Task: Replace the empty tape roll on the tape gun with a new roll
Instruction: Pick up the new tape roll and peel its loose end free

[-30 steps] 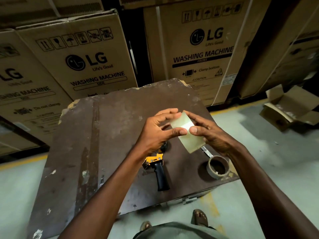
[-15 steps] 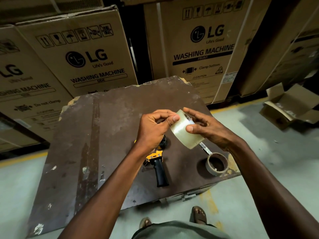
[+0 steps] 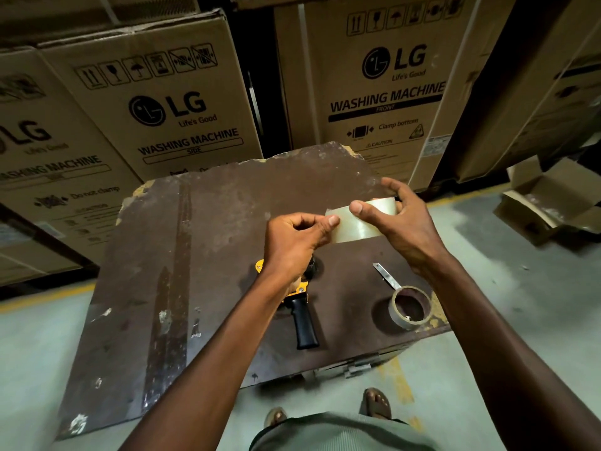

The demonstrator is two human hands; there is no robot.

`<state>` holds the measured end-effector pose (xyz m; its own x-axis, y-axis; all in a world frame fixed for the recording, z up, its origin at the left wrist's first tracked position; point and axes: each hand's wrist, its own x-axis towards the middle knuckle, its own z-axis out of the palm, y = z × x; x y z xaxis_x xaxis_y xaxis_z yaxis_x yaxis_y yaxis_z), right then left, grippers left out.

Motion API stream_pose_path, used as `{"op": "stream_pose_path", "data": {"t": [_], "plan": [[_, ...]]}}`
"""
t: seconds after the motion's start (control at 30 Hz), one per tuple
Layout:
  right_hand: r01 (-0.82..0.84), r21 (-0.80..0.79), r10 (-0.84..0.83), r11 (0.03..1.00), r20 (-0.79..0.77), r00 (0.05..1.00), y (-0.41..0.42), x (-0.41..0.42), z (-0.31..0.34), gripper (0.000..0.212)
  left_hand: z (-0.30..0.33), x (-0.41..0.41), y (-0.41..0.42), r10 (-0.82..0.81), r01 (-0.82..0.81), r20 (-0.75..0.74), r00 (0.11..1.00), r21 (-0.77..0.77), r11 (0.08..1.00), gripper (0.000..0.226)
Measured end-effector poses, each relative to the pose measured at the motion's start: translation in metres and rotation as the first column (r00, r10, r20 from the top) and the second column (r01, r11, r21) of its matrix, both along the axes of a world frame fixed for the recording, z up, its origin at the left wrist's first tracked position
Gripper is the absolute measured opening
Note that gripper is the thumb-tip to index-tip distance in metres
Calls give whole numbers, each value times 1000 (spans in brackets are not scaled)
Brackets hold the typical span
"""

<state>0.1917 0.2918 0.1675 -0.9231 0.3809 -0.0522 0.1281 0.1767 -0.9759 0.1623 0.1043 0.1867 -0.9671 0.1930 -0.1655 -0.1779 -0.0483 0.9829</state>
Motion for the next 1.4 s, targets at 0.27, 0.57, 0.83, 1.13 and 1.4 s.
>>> {"op": "stream_pose_path", "data": {"t": [0.27,0.57,0.83,1.13,1.4], "plan": [[-53,18,54,998,-37,998,0,0,6,105,12,-15,-5,2,-12,84,996,123,992,12],[-84,-141,78,986,-45,996,8,-5,11,88,9,-22,-15,-142,85,152,978,332,940,14],[-162,-292,153,943,-53,987,16,-2,12,84,5,-26,-29,-278,193,148,949,425,884,13],[-256,-414,263,874,-42,964,25,-6,13,88,1,-30,-41,-415,289,129,901,534,794,18],[-300,-433,321,850,-25,947,26,-12,10,100,-4,-37,-50,-508,372,83,858,581,724,20]]}}
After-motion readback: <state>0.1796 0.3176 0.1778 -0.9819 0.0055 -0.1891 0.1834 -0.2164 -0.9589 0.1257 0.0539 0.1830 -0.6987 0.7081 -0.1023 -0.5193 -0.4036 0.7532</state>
